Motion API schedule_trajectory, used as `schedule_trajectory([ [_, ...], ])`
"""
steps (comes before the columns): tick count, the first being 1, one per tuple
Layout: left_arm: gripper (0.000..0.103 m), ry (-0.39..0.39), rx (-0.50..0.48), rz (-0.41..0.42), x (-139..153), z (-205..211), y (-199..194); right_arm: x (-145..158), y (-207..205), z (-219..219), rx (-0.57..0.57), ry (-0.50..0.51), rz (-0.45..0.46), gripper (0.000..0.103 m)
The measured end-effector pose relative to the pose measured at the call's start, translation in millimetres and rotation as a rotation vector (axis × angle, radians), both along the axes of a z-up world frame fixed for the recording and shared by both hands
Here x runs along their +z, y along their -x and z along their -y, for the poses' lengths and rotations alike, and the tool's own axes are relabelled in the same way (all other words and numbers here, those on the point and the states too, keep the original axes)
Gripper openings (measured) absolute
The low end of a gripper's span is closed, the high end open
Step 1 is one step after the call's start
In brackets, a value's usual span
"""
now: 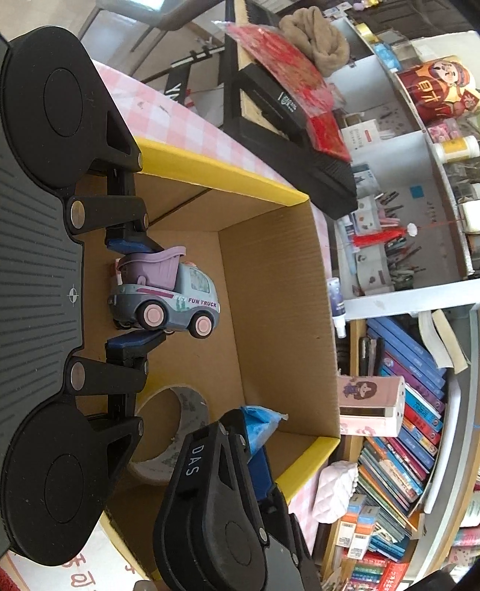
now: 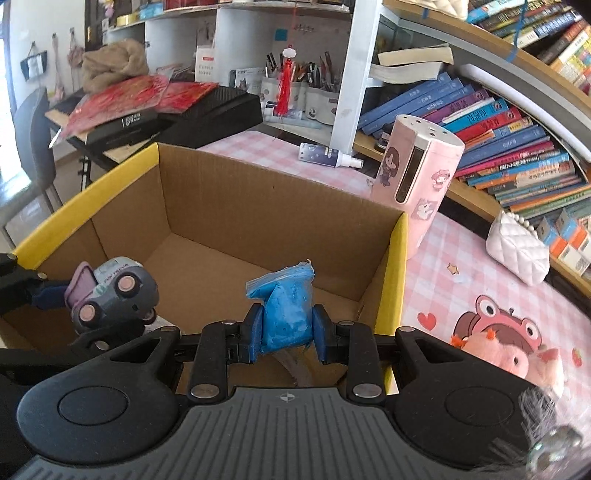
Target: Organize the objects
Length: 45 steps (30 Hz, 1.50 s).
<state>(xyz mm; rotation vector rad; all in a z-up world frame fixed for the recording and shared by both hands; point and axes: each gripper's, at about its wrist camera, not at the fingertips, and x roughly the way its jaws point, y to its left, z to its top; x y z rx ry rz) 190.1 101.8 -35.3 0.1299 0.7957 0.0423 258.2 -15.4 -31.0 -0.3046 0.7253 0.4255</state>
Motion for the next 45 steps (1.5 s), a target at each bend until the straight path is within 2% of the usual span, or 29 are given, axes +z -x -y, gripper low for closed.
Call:
schedule_trajectory([
  [8, 0.040, 0.000, 0.019, -0.019, -3.0, 0.4, -5.2, -3.5, -2.6, -8.3, 0.067, 0.049, 0.014, 0.026],
  [16, 0.043, -0.019, 0.014, 0.011, 0.9, 4.3, -1.6, -4.0, -5.6, -7.0, 0.096, 0.067, 0.019, 0.026],
  [20, 0.050, -0.014, 0.001, 0.030, 4.3, 6.1, 1.2, -4.3, -8.5, -4.6, 0.104, 0.084, 0.025, 0.026],
  [23, 0.065, -0.020, 0.006, 0.056, 8.3, 8.3, 5.4, -4.5, -10.9, -3.1, 0.101, 0.090, 0.025, 0.026],
  [24, 0.067, -0.023, 0.008, 0.068, 10.0, 8.6, 7.1, -4.0, -11.5, -2.5, 0.097, 0.085, 0.021, 0.026],
  [28, 0.068, -0.013, 0.018, 0.090, 15.9, 7.0, 11.2, 0.4, -9.0, 0.6, 0.094, 0.044, 0.027, 0.047],
  [29, 0.070, -0.010, 0.023, 0.098, 17.4, 6.3, 12.6, 1.3, -7.3, 1.2, 0.098, 0.038, 0.034, 0.048],
  [32, 0.076, -0.002, 0.039, 0.125, 22.2, 4.0, 18.6, 5.9, -2.3, 3.9, 0.093, 0.005, 0.036, 0.051],
  [37, 0.076, 0.014, 0.055, 0.161, 29.2, 0.1, 29.8, 19.3, 9.8, 7.8, 0.074, -0.047, 0.071, 0.056],
  [45, 0.076, 0.024, 0.059, 0.190, 34.6, -2.8, 46.4, 31.2, 27.8, 12.9, 0.045, -0.066, 0.101, 0.056],
])
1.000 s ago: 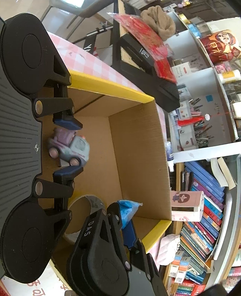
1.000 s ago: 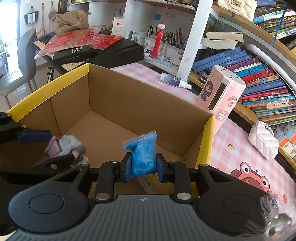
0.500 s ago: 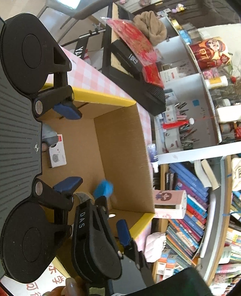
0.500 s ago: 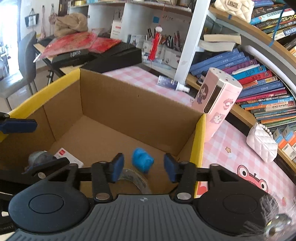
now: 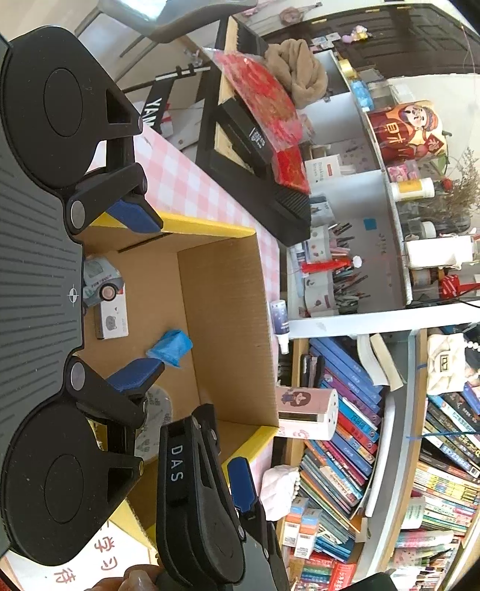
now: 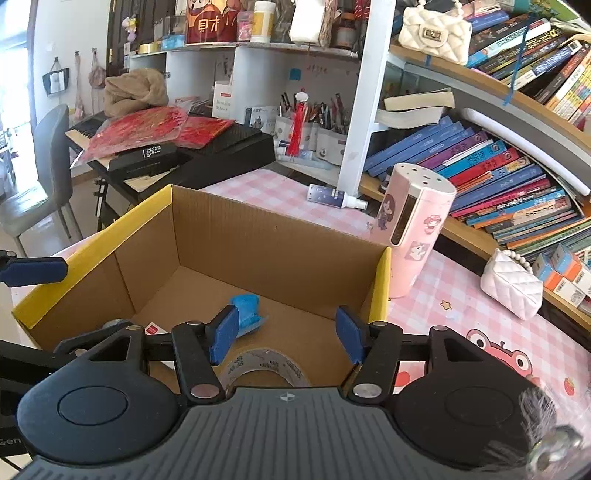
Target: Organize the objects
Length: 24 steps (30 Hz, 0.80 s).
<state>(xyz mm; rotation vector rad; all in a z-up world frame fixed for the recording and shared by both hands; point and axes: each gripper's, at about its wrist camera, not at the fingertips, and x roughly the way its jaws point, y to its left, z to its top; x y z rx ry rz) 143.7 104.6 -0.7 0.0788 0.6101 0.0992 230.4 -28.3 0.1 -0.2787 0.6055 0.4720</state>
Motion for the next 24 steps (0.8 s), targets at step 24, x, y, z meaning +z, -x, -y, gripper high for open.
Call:
schedule_trajectory([
  [24, 0.093, 0.038, 0.090, 0.066, 9.9, -18.4, 86.1, 17.6, 115.1, 37.1, -0.157, -0.055, 0.042, 0.071],
])
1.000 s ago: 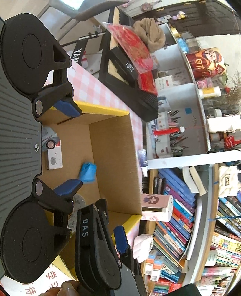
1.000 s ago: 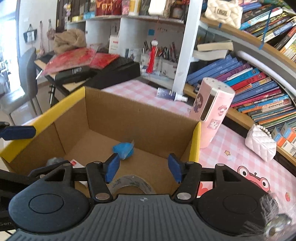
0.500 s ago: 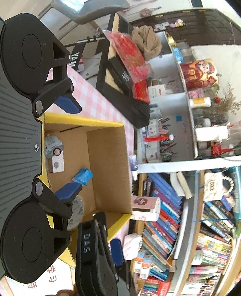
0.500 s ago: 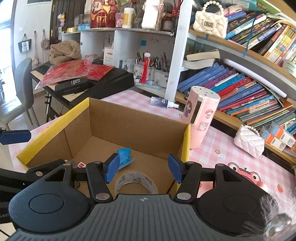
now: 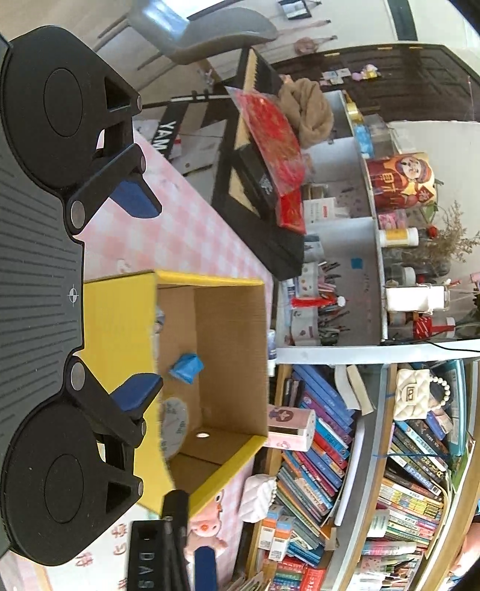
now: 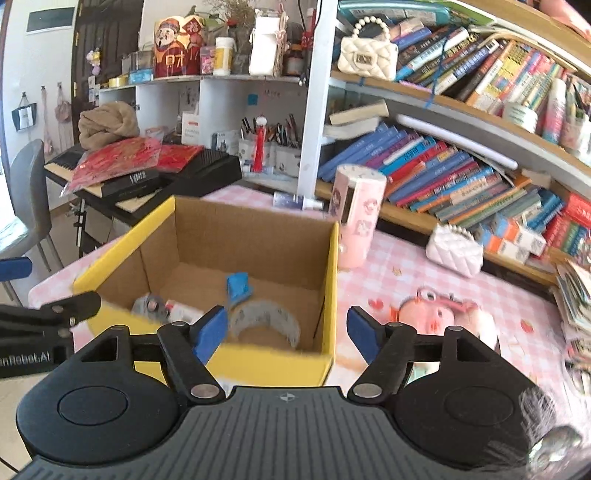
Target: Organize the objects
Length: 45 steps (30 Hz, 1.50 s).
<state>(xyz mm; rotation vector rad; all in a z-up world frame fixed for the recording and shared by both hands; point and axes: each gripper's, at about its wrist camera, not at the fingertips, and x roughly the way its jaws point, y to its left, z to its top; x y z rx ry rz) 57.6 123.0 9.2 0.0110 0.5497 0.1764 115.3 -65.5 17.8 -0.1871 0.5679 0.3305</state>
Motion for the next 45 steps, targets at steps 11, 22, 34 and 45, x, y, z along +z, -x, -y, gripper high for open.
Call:
schedule_trajectory([
  [11, 0.094, 0.020, -0.002, -0.047, -8.3, 2.7, 42.9, -20.8, 54.0, 3.6, -0.049, 0.038, -0.053, 0.079],
  [22, 0.096, -0.009, -0.052, -0.084, -12.5, 15.3, 73.2, -30.7, 87.6, 17.1, -0.095, 0.010, -0.096, 0.082],
  [34, 0.098, -0.028, -0.097, -0.106, -16.0, 25.2, 91.2, -36.7, 115.2, 25.4, -0.127, -0.004, -0.108, 0.084],
  [45, 0.098, -0.016, -0.193, -0.127, -20.9, 42.8, 94.8, -41.0, 133.9, 44.2, -0.196, 0.001, -0.123, 0.085],
])
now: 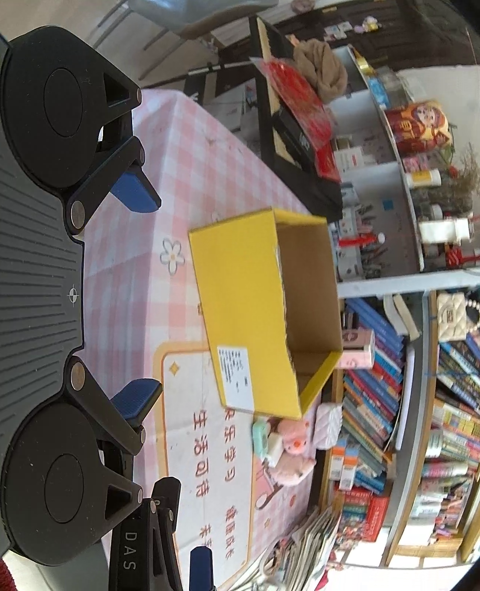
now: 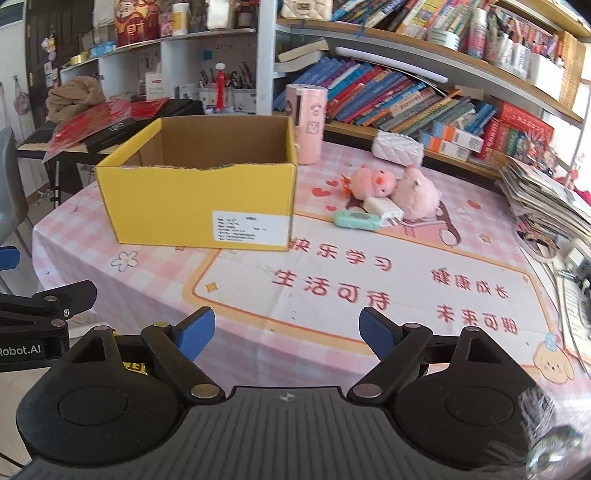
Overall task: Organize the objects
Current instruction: 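Move the left tool toward the mint-green eraser while the right tool approaches the pink plush pig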
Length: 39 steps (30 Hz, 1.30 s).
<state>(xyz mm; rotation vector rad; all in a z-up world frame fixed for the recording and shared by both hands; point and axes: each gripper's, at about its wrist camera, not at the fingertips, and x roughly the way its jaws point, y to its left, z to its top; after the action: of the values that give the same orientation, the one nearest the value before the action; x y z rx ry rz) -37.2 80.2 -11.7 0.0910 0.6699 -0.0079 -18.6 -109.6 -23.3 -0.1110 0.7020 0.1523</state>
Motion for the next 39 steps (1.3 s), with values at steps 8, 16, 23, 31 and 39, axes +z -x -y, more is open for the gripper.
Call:
schedule_trajectory([
  [8, 0.098, 0.002, -0.100, 0.005, -0.6, 26.1, -9.6, 0.3, 6.8, 27.7, -0.111, 0.001, -0.001, 0.086],
  [16, 0.098, 0.000, -0.183, 0.008, -1.2, 52.8, -24.4, -1.3, 5.5, 56.0, -0.211, -0.003, -0.004, 0.086],
  [23, 0.098, 0.005, -0.224, 0.002, -1.8, 77.8, -41.2, -2.5, -3.9, 81.1, -0.255, 0.001, -0.012, 0.086],
  [31, 0.098, 0.005, -0.231, 0.004, 0.0, 106.2, -66.5, 0.5, -30.8, 111.8, -0.270, -0.004, -0.017, 0.086],
  [39, 0.098, 0.015, -0.196, 0.009, 2.2, 131.9, -94.5, 4.0, -67.3, 137.6, -0.232, -0.009, -0.011, 0.086],
])
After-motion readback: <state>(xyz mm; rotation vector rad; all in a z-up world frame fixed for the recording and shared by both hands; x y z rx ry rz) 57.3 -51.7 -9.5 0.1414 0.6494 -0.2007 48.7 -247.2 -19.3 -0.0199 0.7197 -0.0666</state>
